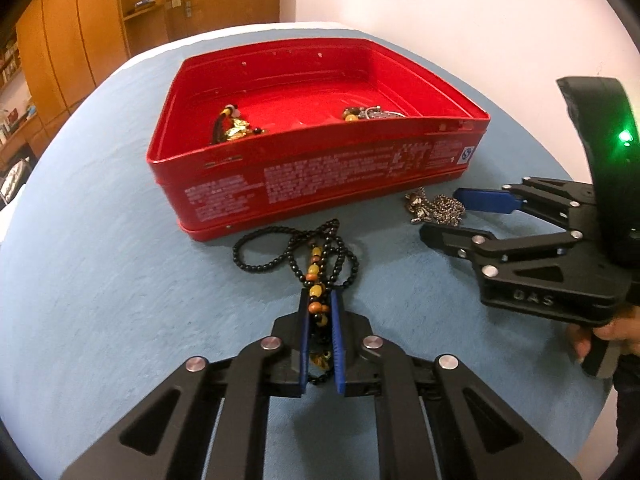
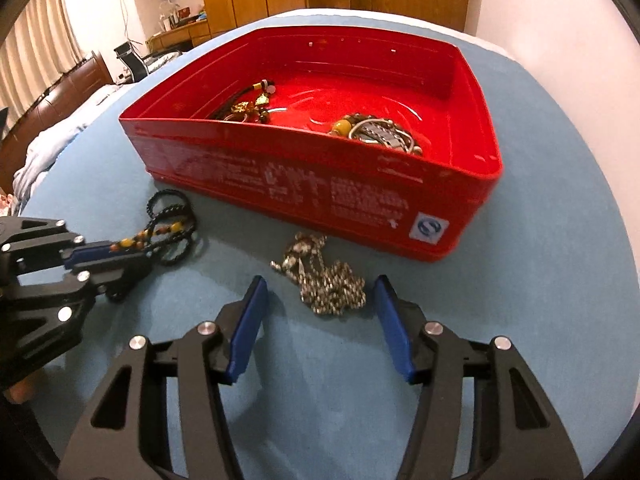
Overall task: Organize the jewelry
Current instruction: 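Grasp the black bead necklace with the left tool while the right tool grasps the silver chain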
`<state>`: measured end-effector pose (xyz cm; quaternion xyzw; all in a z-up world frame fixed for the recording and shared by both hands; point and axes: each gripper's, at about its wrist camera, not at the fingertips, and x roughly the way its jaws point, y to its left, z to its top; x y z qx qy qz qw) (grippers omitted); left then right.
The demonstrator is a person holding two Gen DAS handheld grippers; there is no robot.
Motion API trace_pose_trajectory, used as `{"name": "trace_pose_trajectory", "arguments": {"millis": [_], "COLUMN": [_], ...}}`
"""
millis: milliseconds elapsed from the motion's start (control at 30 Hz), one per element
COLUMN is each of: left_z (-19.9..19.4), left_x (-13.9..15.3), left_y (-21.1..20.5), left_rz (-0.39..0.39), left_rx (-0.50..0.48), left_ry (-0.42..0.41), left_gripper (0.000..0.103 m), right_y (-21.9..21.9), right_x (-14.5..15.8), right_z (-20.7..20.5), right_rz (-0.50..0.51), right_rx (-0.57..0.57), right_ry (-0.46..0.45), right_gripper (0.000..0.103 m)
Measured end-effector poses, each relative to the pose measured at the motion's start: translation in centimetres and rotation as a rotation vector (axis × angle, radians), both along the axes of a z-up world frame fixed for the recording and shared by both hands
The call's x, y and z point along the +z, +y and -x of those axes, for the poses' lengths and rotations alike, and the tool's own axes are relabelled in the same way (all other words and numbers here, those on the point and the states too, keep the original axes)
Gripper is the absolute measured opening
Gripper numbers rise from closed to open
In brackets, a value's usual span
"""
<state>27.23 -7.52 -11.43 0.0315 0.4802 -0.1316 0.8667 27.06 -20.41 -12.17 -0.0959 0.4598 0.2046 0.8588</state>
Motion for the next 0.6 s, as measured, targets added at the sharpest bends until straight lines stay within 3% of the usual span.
{"name": "trace_pose_trajectory", "arguments": {"millis": [200, 600], "left_z": [0.2, 1.4], "left_x": [0.1, 1.1], "left_y": [0.7, 1.1], "left_rz": [0.009, 0.019], "left_rx": [0.003, -0.003], "left_ry": [-0.008, -0.035], "left_gripper": [0.009, 0.008], "right_y": [0.3, 0.2], "right_x": [0.2, 1.3], "right_z": [0.0, 2.3], "right_rz": [-0.003, -0.038], "right_rx": [0.023, 0.029], "right_ry": [0.000, -0.006], "right_gripper": [0.022, 0.019]}}
